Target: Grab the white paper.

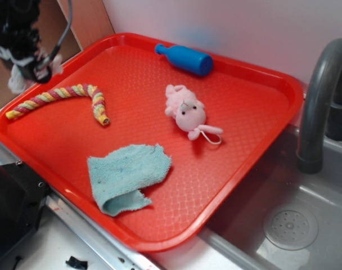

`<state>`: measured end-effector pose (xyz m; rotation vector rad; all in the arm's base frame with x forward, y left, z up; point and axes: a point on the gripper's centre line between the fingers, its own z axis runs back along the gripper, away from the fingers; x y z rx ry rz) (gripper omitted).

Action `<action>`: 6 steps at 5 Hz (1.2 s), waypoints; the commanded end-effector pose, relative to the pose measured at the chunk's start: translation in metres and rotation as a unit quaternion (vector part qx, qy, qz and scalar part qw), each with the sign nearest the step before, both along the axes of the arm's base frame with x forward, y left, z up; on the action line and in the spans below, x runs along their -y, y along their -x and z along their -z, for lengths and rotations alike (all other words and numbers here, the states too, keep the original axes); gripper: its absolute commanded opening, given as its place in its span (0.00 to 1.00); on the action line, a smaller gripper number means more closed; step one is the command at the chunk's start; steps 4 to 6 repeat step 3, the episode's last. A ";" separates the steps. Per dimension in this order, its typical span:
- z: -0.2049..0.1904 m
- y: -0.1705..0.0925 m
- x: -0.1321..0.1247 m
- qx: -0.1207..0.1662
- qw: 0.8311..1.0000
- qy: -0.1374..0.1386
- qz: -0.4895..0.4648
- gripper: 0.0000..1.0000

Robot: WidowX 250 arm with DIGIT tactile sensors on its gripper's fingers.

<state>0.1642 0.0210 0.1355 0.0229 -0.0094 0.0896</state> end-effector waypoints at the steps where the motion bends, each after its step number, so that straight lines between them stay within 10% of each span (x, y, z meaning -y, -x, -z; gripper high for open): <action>1: -0.076 -0.018 0.050 0.085 0.994 0.032 0.055 0.00; 6: -0.056 -0.022 0.059 0.062 0.994 0.018 0.092 0.00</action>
